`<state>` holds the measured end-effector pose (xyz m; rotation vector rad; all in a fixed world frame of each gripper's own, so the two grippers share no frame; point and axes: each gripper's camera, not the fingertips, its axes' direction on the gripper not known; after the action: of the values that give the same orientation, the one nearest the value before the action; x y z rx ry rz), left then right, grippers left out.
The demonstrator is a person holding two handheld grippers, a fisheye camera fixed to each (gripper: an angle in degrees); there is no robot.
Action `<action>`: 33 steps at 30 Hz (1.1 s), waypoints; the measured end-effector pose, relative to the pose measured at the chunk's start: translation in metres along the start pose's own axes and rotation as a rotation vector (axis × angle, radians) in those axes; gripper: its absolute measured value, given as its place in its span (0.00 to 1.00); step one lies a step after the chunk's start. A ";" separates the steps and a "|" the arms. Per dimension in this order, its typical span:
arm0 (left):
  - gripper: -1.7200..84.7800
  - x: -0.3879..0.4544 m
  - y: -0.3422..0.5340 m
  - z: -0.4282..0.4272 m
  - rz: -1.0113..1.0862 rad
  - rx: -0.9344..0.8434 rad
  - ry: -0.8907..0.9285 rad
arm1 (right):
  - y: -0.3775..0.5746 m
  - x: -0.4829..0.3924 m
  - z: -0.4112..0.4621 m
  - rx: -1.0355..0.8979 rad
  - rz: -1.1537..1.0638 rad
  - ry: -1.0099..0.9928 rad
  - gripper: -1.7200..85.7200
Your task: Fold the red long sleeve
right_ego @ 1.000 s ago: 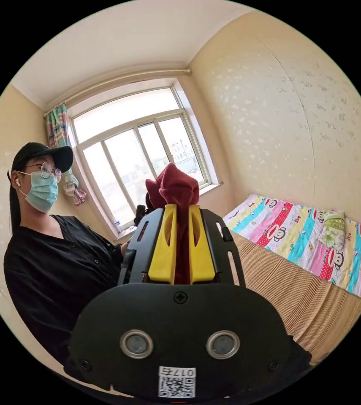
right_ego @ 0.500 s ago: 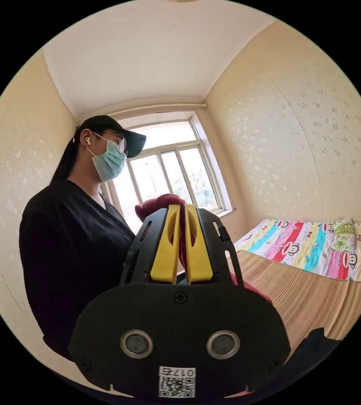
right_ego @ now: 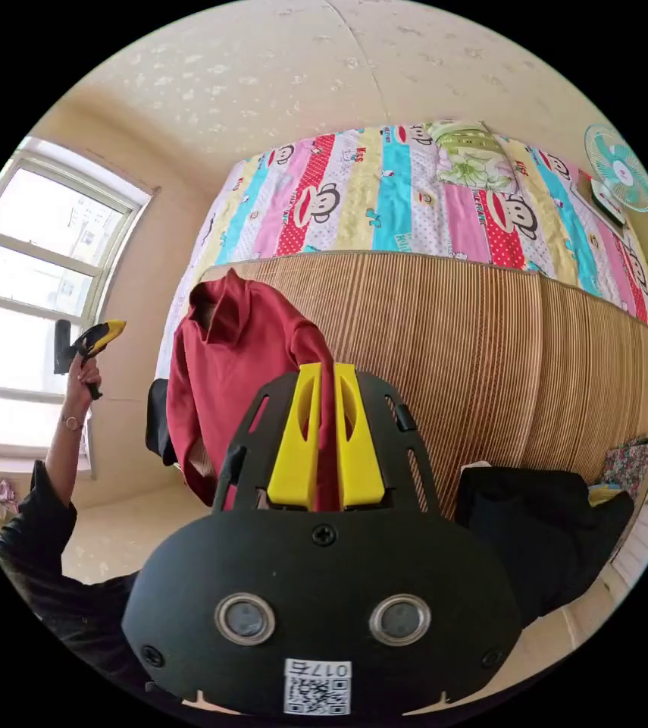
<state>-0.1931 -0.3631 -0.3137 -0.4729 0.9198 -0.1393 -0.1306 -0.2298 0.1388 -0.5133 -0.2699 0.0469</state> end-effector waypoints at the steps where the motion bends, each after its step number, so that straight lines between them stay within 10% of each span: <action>1: 0.12 -0.011 0.004 0.010 -0.018 -0.017 -0.009 | 0.000 -0.002 0.015 -0.013 -0.011 -0.016 0.07; 11: 0.17 -0.173 0.188 0.079 -0.298 -0.361 -0.465 | 0.151 0.044 0.193 -0.391 0.232 0.337 0.16; 17: 0.05 -0.166 0.175 0.056 -0.196 -0.544 -0.365 | 0.129 0.087 0.139 -0.395 0.433 0.045 0.07; 26: 0.11 -0.139 0.082 -0.257 -0.390 0.181 -0.801 | 0.026 0.102 -0.092 0.287 0.376 0.507 0.08; 33: 0.15 -0.137 0.100 -0.092 -0.131 -0.293 -0.341 | 0.024 0.011 0.090 -0.120 -0.011 0.137 0.10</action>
<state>-0.3574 -0.2621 -0.3052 -0.8030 0.5750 -0.0392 -0.1434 -0.1645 0.2047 -0.6310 -0.1418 -0.0148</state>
